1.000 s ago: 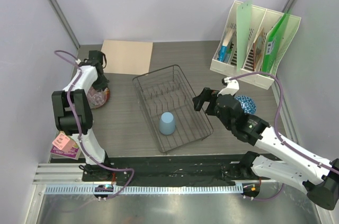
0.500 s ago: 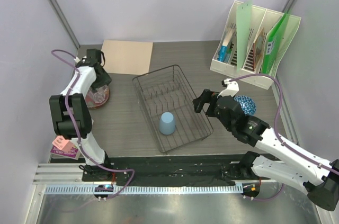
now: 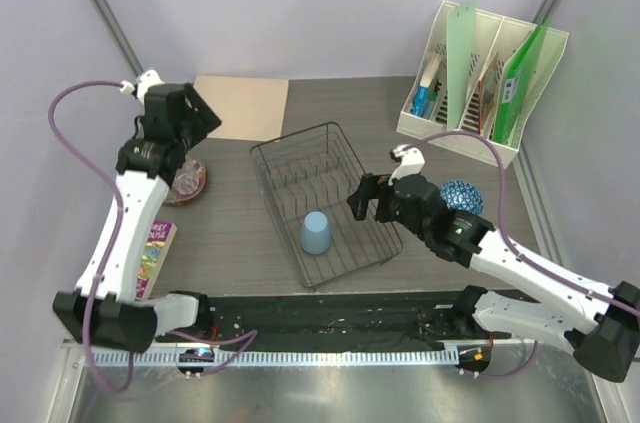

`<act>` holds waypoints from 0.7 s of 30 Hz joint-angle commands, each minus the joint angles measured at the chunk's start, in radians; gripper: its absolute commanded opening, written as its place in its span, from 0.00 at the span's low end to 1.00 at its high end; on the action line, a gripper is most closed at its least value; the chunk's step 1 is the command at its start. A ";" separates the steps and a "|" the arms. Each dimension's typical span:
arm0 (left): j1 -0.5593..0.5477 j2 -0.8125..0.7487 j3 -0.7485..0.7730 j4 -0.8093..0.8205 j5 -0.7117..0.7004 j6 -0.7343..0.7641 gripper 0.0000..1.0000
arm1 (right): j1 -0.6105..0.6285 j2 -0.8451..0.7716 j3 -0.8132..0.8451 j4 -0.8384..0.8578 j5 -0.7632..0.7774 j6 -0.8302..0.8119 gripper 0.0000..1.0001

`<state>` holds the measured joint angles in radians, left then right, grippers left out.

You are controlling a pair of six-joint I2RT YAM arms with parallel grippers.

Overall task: Unload the mixed dishes from the dish rack
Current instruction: Pick up the cup from the dish rack.

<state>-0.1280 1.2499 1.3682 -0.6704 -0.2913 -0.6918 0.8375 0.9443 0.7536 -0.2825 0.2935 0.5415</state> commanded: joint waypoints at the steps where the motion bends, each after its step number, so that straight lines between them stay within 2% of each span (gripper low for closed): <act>1: -0.130 -0.121 -0.119 0.080 0.021 -0.020 0.76 | 0.089 0.092 0.099 0.017 -0.008 -0.092 0.97; 5: -0.183 -0.211 -0.230 0.100 0.029 -0.037 0.77 | 0.182 0.160 0.101 0.089 0.009 -0.136 1.00; 10: -0.197 -0.315 -0.287 0.101 0.044 -0.023 0.79 | 0.274 0.300 0.191 0.037 0.039 -0.175 1.00; 21: -0.197 -0.377 -0.357 0.088 0.075 -0.008 0.79 | 0.293 0.485 0.233 0.080 0.082 -0.158 1.00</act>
<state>-0.3214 0.8795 1.0363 -0.6083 -0.2413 -0.7055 1.1286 1.3949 0.9432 -0.2382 0.3286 0.3943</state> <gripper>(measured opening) 0.792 0.996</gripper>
